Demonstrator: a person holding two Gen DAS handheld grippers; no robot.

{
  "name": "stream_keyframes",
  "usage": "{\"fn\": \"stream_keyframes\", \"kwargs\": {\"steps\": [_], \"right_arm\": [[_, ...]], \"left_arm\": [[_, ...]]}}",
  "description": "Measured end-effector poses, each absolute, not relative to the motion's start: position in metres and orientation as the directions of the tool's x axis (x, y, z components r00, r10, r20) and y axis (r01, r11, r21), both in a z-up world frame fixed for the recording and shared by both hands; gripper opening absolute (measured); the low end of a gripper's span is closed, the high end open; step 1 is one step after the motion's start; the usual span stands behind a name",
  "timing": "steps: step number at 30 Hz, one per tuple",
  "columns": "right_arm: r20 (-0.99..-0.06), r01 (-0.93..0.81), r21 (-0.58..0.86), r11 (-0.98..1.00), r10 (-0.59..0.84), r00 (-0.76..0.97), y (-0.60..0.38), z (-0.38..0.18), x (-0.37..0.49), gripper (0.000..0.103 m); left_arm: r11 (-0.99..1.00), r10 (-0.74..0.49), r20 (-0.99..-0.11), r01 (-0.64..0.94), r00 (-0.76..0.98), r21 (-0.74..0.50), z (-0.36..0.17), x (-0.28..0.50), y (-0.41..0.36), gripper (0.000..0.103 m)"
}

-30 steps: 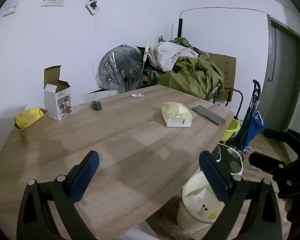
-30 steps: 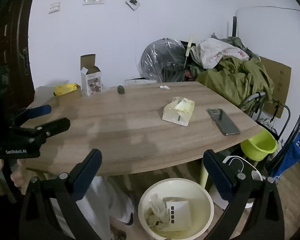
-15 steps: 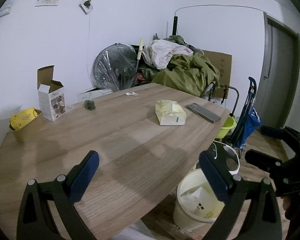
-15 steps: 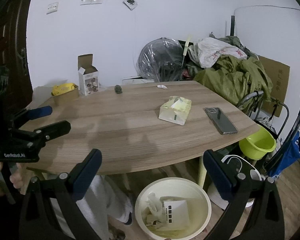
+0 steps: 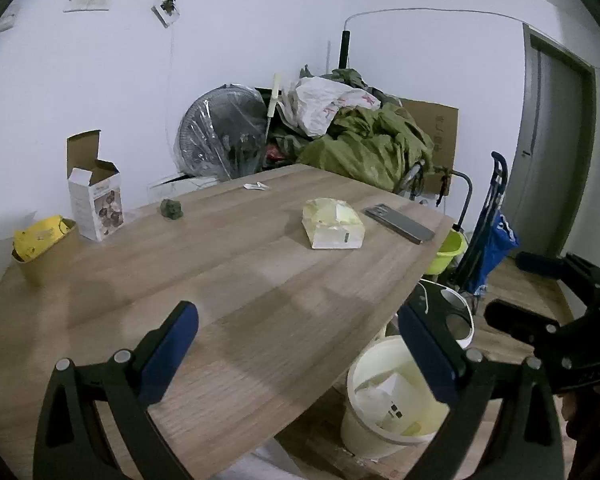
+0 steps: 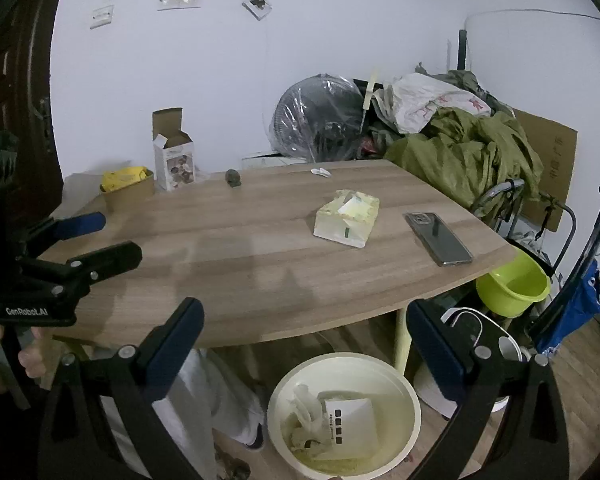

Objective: Collect trash

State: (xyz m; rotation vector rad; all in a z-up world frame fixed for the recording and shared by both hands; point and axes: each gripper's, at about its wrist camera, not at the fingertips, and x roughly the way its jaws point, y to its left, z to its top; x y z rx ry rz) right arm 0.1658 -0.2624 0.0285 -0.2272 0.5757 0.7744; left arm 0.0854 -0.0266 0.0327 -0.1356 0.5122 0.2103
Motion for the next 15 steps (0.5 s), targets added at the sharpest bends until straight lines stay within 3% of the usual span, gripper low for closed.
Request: {"fn": "stream_keyframes", "kwargs": {"steps": [15], "right_arm": [[-0.564, -0.699, 0.013, 0.715, 0.582, 0.585, -0.2673, 0.0283, 0.1669, 0.100]], "left_arm": [[0.976, 0.135, -0.503, -0.201, 0.854, -0.081, 0.0317, 0.0877, -0.0290, 0.100]]}}
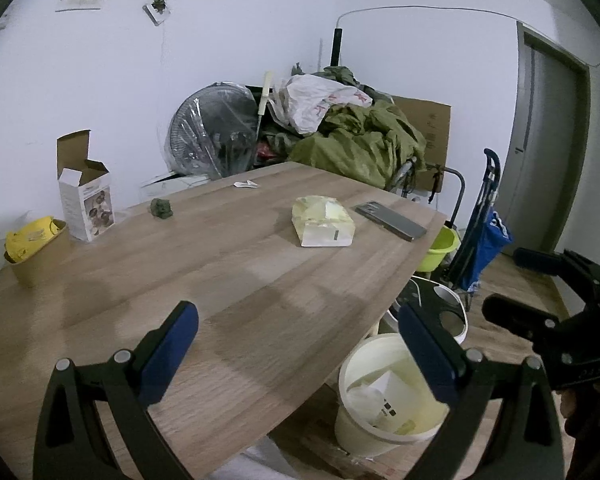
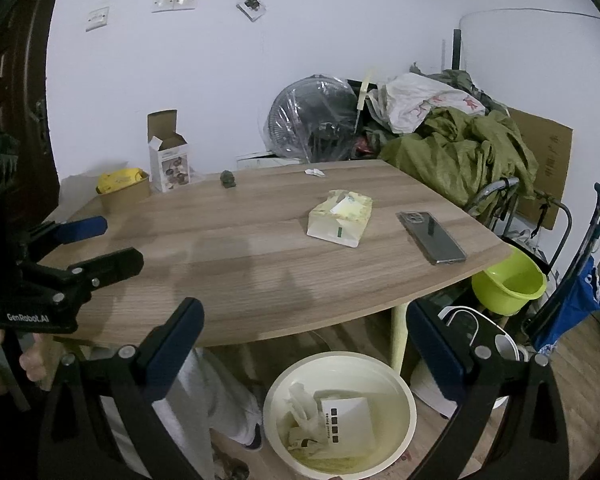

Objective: Collect trash

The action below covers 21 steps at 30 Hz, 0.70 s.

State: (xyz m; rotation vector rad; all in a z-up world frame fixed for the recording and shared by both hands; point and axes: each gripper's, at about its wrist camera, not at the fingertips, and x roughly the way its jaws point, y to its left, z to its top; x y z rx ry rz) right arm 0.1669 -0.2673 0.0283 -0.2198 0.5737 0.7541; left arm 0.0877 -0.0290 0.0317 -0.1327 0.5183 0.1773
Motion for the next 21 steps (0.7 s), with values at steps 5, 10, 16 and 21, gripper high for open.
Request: {"fn": "stream_keyframes", "kwargs": {"steps": [5, 10, 16, 21], "right_arm": [[-0.564, -0.695, 0.012, 0.719, 0.579, 0.589, -0.2685, 0.0287, 0.1661, 0.101], [-0.563, -0.696, 0.013, 0.718, 0.580, 0.589, -0.2692, 0.0289, 0.1661, 0.101], [-0.564, -0.691, 0.014, 0.723, 0.576, 0.592, -0.2693, 0.0299, 0.1662, 0.101], [-0.564, -0.692, 0.014, 0.721, 0.577, 0.590, -0.2703, 0.0301, 0.1665, 0.101]], "left_arm": [[0.977, 0.129, -0.503, -0.196, 0.855, -0.082, 0.0320, 0.0888, -0.0305, 0.100], [0.977, 0.129, -0.503, -0.195, 0.855, -0.081, 0.0322, 0.0890, -0.0314, 0.100], [0.979, 0.123, -0.503, -0.189, 0.856, -0.082, 0.0327, 0.0897, -0.0338, 0.100], [0.979, 0.122, -0.502, -0.187, 0.856, -0.081, 0.0328, 0.0902, -0.0327, 0.100]]}}
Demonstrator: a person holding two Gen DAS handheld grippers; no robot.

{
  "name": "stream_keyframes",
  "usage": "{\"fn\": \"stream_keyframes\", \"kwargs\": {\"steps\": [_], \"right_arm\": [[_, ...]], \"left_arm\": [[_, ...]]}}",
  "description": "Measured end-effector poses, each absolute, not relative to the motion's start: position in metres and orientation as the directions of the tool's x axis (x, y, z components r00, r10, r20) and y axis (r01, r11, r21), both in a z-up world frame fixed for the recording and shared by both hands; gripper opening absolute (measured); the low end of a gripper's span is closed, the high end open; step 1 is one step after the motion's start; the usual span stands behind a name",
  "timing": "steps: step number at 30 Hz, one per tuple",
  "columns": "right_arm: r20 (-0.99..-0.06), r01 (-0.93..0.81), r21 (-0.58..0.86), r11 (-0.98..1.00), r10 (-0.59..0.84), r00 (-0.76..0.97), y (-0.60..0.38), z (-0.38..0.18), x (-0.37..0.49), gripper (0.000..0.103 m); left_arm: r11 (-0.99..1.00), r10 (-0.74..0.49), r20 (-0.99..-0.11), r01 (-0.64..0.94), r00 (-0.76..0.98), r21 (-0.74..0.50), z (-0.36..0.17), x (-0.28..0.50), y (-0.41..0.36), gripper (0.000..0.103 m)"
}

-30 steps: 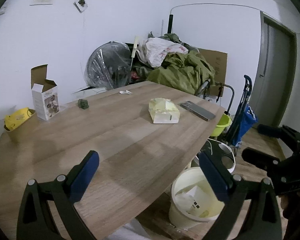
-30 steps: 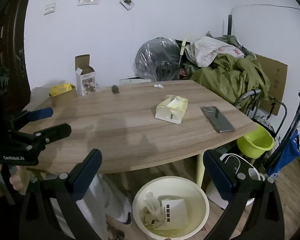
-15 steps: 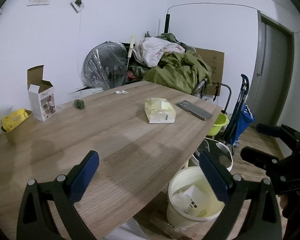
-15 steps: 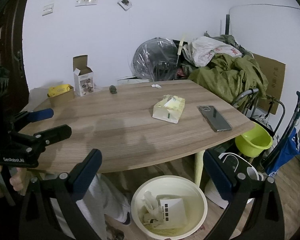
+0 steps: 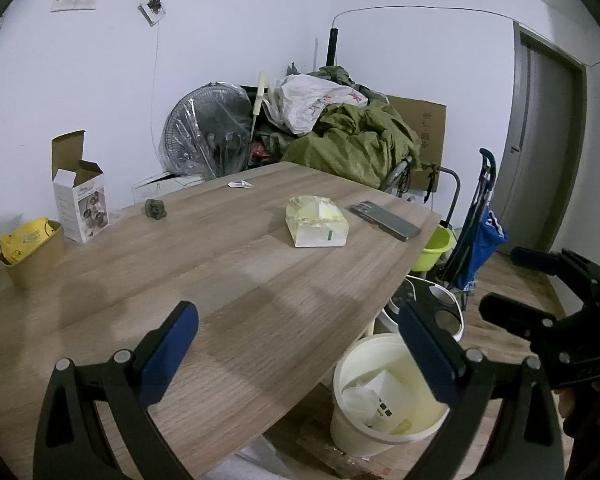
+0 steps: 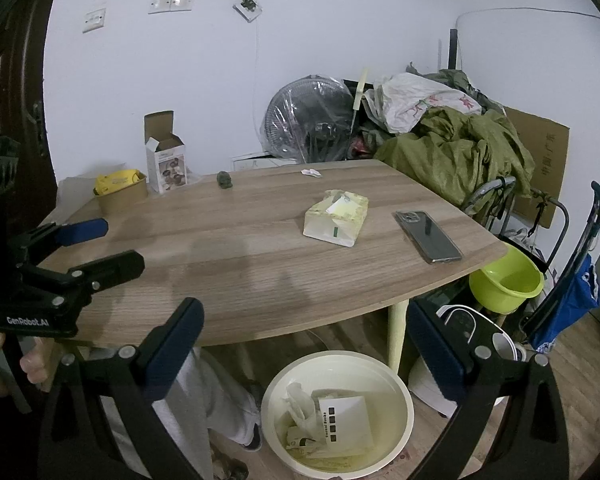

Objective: Collect trash

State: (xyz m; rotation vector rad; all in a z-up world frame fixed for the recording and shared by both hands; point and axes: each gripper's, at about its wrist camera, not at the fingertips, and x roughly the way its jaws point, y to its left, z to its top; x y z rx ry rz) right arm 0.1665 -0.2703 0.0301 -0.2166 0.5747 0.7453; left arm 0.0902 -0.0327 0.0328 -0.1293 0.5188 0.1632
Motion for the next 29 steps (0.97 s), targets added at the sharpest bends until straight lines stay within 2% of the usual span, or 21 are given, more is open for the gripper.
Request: {"fn": "stream_keyframes", "kwargs": {"steps": [29], "right_arm": [[-0.564, -0.690, 0.013, 0.724, 0.575, 0.593, -0.2716, 0.0312, 0.1669, 0.101]], "left_arm": [[0.981, 0.112, -0.506, -0.177, 0.855, -0.081, 0.0354, 0.0944, -0.0391, 0.100]]}}
